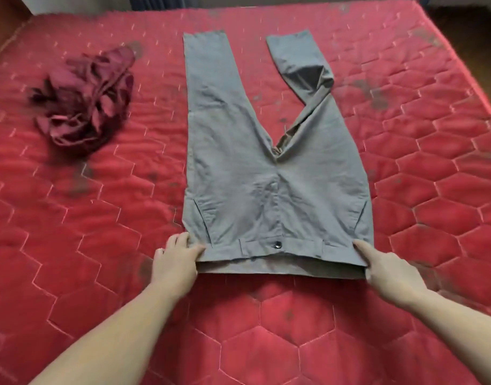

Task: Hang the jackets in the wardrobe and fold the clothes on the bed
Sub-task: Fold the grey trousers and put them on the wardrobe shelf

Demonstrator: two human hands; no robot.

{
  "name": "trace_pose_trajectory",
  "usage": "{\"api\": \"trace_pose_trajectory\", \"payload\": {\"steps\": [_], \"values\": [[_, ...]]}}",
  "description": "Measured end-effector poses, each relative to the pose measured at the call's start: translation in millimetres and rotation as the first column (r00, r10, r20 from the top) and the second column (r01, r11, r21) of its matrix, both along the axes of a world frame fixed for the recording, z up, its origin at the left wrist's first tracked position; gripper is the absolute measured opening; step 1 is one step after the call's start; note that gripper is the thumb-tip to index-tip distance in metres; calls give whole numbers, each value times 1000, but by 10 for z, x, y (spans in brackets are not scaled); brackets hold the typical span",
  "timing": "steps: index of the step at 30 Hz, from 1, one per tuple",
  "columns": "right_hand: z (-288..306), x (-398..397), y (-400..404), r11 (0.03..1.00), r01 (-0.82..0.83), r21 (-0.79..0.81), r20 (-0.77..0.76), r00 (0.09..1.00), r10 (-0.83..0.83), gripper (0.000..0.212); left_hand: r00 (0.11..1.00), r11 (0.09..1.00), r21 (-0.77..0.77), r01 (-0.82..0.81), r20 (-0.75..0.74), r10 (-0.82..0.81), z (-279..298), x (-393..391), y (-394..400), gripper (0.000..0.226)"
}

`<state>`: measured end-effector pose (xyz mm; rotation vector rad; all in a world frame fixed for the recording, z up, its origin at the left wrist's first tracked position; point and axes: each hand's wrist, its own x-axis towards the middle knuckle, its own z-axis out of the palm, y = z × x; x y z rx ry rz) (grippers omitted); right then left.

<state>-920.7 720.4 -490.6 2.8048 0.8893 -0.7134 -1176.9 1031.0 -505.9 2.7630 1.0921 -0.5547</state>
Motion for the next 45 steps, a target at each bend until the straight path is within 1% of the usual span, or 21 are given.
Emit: {"api": "trace_pose_trajectory", "payload": {"steps": [2, 4, 7, 10, 13, 15, 16, 17, 18, 19, 20, 21, 23, 24, 26, 28, 32, 35, 38, 41, 45], "values": [[-35, -107, -40, 999, 15, 49, 15, 1000, -16, 62, 996, 994, 88, 70, 42, -74, 18, -70, -37, 49], [-16, -231, -85, 999, -38, -1, 4, 999, 38, 59, 993, 987, 114, 117, 21, -120, 71, -147, -64, 43], [29, -476, -201, 983, -157, -99, -69, 986, 150, 42, 971, 983, 56, 173, -180, -160, 112, -347, -166, 32], [59, -712, -293, 953, -250, -173, -190, 957, 217, 21, 928, 982, -55, 179, -321, -188, 132, -543, -259, 35], [110, -828, -238, 904, -304, -301, -345, 918, 194, 26, 846, 971, -178, 162, -481, -229, 177, -613, -352, 41], [128, -803, -137, 858, -351, -376, -460, 874, 156, 31, 743, 950, -286, 129, -606, -284, 259, -511, -354, 37], [134, -786, -71, 855, -354, -378, -506, 853, 129, 37, 699, 939, -329, 104, -647, -304, 296, -417, -345, 38], [140, -767, -1, 880, -328, -343, -510, 852, 119, 47, 691, 931, -350, 101, -649, -318, 320, -294, -339, 44], [135, -750, 68, 920, -278, -276, -448, 884, 133, 53, 734, 927, -350, 132, -594, -329, 326, -155, -348, 49], [102, -737, 139, 956, -231, -180, -324, 932, 164, 52, 810, 923, -327, 201, -475, -345, 307, -2, -377, 46], [52, -738, 215, 976, -205, -78, -175, 966, 189, 45, 875, 916, -282, 287, -311, -370, 267, 163, -430, 40], [-10, -755, 302, 981, -195, 2, -55, 979, 195, 42, 907, 906, -228, 357, -147, -394, 209, 329, -495, 37], [-176, -801, 462, 979, -190, 69, 44, 981, 187, 53, 899, 886, -157, 437, 88, -428, 42, 640, -636, 45], [-264, -812, 520, 980, -188, 64, 57, 981, 185, 59, 891, 882, -138, 450, 132, -434, -63, 756, -680, 52], [-458, -811, 597, 981, -195, 21, 73, 978, 193, 65, 904, 897, -130, 422, 138, -405, -315, 845, -693, 60], [-603, -757, 631, 978, -210, 11, 115, 971, 208, 63, 917, 910, -131, 393, 124, -378, -574, 794, -675, 63], [-626, -310, 916, 966, -195, 171, 234, 960, 152, 46, 907, 917, -92, 388, 217, -362, -706, 725, -657, 61], [-690, 86, 1165, 978, -115, 173, 235, 969, 72, 59, 854, 922, -9, 386, 381, -354, -663, 960, -543, 50], [-838, 319, 1272, 989, -59, 134, 176, 984, 35, 67, 814, 924, -1, 383, 473, -337, -564, 1423, -347, 47], [-922, 325, 1263, 987, -72, 140, 189, 981, 45, 71, 809, 909, -26, 417, 467, -357, -528, 1990, -195, 50], [-966, 338, 1231, 962, -61, 268, 202, 979, 6, 69, 822, 880, -53, 472, 389, -417, -721, 2715, 11, 55]]}}
